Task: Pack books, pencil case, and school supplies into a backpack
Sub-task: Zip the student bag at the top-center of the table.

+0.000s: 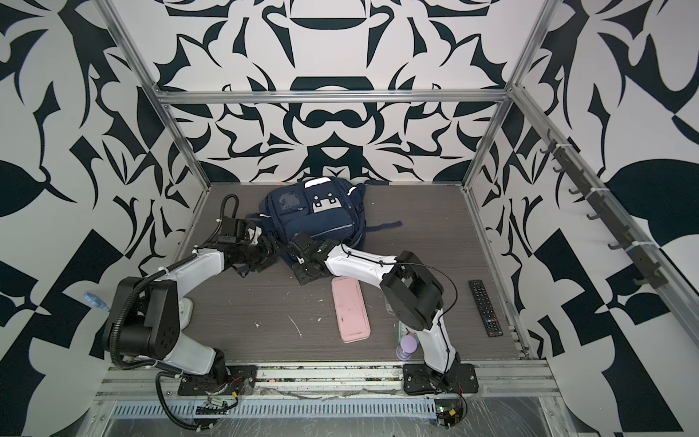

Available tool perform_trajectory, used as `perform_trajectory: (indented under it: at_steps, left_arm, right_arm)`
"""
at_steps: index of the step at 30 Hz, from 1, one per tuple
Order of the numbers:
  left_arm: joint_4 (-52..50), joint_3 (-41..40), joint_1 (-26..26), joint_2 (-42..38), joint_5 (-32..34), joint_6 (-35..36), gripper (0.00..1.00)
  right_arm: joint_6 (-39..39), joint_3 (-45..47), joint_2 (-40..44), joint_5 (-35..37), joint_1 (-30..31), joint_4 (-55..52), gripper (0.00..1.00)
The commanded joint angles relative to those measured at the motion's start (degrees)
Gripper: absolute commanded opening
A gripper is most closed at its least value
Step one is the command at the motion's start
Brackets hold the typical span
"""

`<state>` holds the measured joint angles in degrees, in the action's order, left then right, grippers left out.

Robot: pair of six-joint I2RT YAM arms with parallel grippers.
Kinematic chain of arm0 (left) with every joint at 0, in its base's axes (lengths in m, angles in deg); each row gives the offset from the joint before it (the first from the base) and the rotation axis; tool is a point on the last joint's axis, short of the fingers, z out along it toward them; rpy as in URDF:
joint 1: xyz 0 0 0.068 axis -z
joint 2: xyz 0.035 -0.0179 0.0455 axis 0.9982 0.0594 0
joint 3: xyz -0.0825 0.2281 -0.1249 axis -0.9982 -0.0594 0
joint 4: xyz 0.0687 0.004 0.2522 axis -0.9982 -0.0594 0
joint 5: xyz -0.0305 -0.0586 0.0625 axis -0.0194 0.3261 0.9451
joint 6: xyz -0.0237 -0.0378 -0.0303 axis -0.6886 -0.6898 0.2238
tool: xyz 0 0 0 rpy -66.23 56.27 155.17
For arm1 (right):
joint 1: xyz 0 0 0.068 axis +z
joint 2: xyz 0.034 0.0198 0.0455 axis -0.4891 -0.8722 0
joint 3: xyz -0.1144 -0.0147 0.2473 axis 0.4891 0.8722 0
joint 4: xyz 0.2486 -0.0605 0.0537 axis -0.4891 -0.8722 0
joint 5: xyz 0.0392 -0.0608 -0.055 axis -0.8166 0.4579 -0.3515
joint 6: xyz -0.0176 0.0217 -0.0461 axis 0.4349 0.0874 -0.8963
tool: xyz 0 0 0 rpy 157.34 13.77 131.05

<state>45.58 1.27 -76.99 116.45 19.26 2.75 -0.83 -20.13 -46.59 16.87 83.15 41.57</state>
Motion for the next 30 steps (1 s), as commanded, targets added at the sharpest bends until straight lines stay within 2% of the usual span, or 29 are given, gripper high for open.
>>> perform_trajectory:
  at_steps: [1,8,12,22,24,30]
  left_arm:
    - [-0.6,-0.7,2.3,-1.2,-0.2,-0.6,0.68]
    - [1.6,-2.2,2.9,0.3,1.8,-1.2,0.6]
    - [2.3,-2.1,2.9,1.5,2.4,-1.4,0.41]
    - [2.5,-0.5,0.8,3.4,2.8,-0.6,0.04]
    - [2.0,-0.2,-0.1,3.2,2.8,-0.1,0.0]
    - [1.2,-0.6,-4.0,2.0,2.4,1.3,0.0]
  right_arm:
    - [-0.2,-4.8,-0.3,-1.4,1.4,0.0,0.0]
    - [-0.4,-6.8,-1.3,-2.0,3.3,-1.1,0.0]
    - [-0.2,-5.4,0.1,-2.0,3.6,-1.5,0.0]
    - [-0.1,1.1,6.3,-1.0,3.6,-1.7,0.0]
    - [-0.4,1.8,7.1,-0.1,3.5,-2.3,0.0]
    - [-0.9,6.2,11.0,1.0,1.4,-2.8,0.0]
